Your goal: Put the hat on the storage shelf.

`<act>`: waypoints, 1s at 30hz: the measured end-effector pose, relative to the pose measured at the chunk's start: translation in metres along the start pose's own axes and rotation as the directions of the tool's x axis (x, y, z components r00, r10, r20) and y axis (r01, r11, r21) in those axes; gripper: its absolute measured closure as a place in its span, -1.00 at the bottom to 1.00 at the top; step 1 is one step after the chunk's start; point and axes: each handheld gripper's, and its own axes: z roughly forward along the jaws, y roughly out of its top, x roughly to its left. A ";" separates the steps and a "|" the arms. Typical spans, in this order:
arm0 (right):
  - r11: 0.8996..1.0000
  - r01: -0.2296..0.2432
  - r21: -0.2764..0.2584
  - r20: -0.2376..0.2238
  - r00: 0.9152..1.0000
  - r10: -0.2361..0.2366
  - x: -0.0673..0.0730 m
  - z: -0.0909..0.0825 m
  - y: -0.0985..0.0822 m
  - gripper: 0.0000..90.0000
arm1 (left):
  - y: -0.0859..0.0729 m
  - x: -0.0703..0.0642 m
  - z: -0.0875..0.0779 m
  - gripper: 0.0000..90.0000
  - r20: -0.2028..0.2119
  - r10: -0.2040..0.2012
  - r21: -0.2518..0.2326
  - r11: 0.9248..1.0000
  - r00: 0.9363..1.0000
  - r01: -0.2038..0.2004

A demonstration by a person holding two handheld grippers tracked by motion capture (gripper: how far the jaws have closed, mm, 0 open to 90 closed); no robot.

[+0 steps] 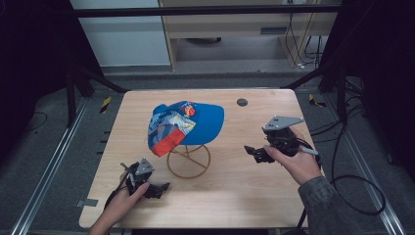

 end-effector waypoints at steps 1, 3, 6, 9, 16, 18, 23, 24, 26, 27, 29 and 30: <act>1.000 -0.002 0.000 0.001 1.000 0.002 0.000 0.002 -0.002 -0.74 | 0.000 0.000 0.000 -1.00 0.000 0.000 0.000 1.000 1.000 0.000; 1.000 -0.005 0.001 0.002 1.000 0.005 0.000 0.004 -0.006 -0.73 | 0.000 0.000 0.000 -1.00 0.000 0.000 0.000 1.000 1.000 0.000; 1.000 -0.011 -0.003 0.005 1.000 0.011 -0.001 0.006 -0.013 -0.72 | 0.000 0.000 0.000 -1.00 0.000 0.000 0.000 1.000 1.000 0.000; 1.000 -0.016 0.006 0.008 1.000 0.016 -0.002 0.008 -0.020 -0.72 | 0.000 0.000 0.000 -1.00 0.000 0.000 0.000 1.000 1.000 0.000; 0.999 -0.041 0.007 0.017 0.999 0.041 -0.004 0.010 -0.039 -0.74 | 0.000 0.000 0.000 -1.00 0.000 0.000 0.000 1.000 1.000 0.000; 0.999 -0.047 0.010 0.019 0.999 0.047 -0.005 0.011 -0.046 -0.75 | 0.000 0.000 0.000 -1.00 0.000 0.000 0.000 1.000 1.000 0.000; 0.996 -0.083 0.015 0.018 0.996 0.083 -0.004 0.016 -0.064 -0.75 | 0.000 0.000 0.000 -1.00 0.000 0.000 0.000 1.000 1.000 0.000; 0.996 -0.088 0.020 0.017 0.996 0.088 -0.003 0.018 -0.067 -0.75 | 0.000 0.000 0.000 -1.00 0.000 0.000 0.000 1.000 1.000 0.000; 0.994 -0.103 0.031 0.017 0.995 0.102 -0.002 0.021 -0.074 -0.73 | 0.000 0.000 0.000 -1.00 0.000 0.000 0.000 1.000 1.000 0.000; 0.993 -0.111 0.032 0.014 0.994 0.111 -0.002 0.023 -0.077 -0.73 | 0.000 0.000 0.000 -1.00 0.000 0.000 0.000 1.000 1.000 0.000; 0.991 -0.128 0.040 0.009 0.992 0.128 0.000 0.027 -0.083 -0.73 | 0.000 0.000 0.000 -1.00 0.000 0.000 0.000 1.000 1.000 0.000; 0.990 -0.136 0.044 0.009 0.991 0.136 0.001 0.029 -0.085 -0.73 | 0.000 0.000 0.000 -1.00 0.000 0.000 0.000 1.000 1.000 0.000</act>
